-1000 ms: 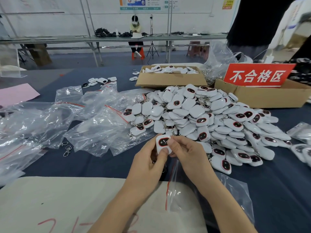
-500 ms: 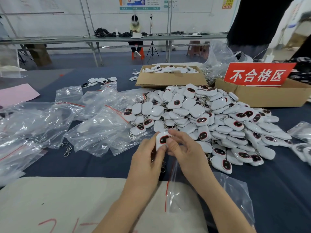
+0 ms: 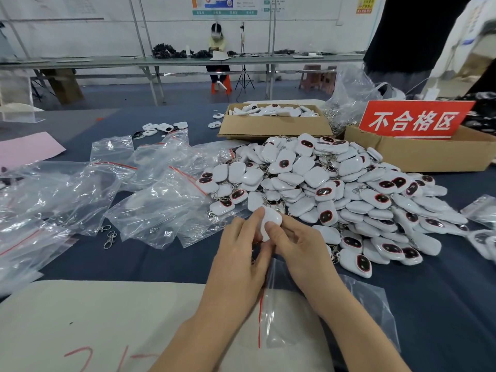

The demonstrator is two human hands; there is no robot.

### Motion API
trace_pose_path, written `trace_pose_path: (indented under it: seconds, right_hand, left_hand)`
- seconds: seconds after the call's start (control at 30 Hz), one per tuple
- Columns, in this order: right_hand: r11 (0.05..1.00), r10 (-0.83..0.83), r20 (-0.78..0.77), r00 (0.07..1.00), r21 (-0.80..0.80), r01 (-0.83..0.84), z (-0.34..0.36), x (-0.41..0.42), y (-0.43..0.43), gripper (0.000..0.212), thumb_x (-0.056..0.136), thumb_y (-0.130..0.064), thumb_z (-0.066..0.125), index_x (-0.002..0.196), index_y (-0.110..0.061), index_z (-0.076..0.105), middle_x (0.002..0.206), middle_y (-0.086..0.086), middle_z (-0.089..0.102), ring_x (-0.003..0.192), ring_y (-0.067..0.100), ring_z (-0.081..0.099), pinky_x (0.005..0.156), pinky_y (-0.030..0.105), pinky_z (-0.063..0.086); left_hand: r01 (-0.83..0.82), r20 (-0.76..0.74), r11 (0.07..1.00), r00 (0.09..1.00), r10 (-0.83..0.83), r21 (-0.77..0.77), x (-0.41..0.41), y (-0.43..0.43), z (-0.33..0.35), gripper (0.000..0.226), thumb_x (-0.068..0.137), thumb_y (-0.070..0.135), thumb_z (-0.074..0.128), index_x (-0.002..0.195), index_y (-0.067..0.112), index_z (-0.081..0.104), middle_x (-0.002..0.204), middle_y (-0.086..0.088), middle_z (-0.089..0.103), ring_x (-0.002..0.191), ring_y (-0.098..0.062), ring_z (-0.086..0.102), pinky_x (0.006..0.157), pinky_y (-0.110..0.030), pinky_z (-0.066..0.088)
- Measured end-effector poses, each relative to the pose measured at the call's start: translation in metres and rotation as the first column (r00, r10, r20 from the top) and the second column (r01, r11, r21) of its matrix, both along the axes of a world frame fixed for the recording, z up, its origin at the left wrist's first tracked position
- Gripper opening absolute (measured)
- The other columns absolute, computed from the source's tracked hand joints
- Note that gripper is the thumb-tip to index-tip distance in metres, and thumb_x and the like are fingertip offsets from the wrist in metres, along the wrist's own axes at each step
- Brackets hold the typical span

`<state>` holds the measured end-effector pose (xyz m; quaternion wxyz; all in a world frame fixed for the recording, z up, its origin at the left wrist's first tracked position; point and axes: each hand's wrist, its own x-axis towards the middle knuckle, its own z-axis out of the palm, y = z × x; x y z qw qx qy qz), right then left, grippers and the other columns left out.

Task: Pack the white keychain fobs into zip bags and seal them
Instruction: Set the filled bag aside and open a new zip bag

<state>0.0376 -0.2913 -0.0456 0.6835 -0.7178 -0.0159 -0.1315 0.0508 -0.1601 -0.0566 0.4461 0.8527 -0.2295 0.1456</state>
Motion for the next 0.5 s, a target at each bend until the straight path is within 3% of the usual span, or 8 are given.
trace_pose_path:
  seconds: [0.13,0.23,0.37,0.5]
  right_hand:
    - [1.0,0.016,-0.005,1.0,0.01,-0.016,0.0019,-0.0003,0.001,0.02,0.101,-0.016,0.057,0.109,-0.026,0.073,0.098,-0.008,0.077,0.095,0.006,0.072,0.086,0.022,0.056]
    - [0.996,0.018,-0.008,1.0,0.089,-0.018,0.004,0.0004,0.0013,0.019,0.1,-0.02,0.057,0.112,-0.025,0.071,0.097,-0.005,0.077,0.091,0.009,0.072,0.078,0.02,0.056]
    - [0.994,-0.04,-0.012,0.999,0.102,0.041,0.0051,0.0003,0.0002,0.018,0.1,-0.015,0.056,0.097,-0.022,0.072,0.066,-0.003,0.069,0.064,0.002,0.064,0.066,0.014,0.054]
    - [0.997,-0.057,-0.012,0.998,0.042,0.058,0.005,-0.0002,-0.0006,0.018,0.099,-0.017,0.059,0.085,-0.018,0.071,0.058,-0.007,0.063,0.058,0.0,0.058,0.061,0.011,0.048]
  left_hand:
    - [-0.012,0.014,0.998,1.0,0.013,-0.054,0.0021,0.0001,-0.0035,0.05,0.097,0.024,0.064,0.145,0.028,0.05,0.112,0.016,0.041,0.105,-0.001,0.053,0.085,-0.012,0.045]
    - [-0.015,0.029,0.987,0.999,0.02,-0.158,0.0051,0.0015,-0.0024,0.031,0.104,0.028,0.053,0.135,0.031,0.058,0.112,0.015,0.052,0.103,0.0,0.057,0.084,-0.007,0.042]
    - [0.032,-0.063,0.958,0.997,-0.052,-0.287,0.0046,0.0037,0.001,0.026,0.108,0.021,0.045,0.122,0.029,0.066,0.104,0.013,0.071,0.1,-0.008,0.065,0.083,-0.015,0.046]
    - [0.031,-0.14,0.937,0.987,-0.085,-0.348,0.0048,0.0033,0.0033,0.03,0.105,0.009,0.05,0.112,0.031,0.069,0.092,0.021,0.073,0.086,0.003,0.064,0.074,-0.006,0.042]
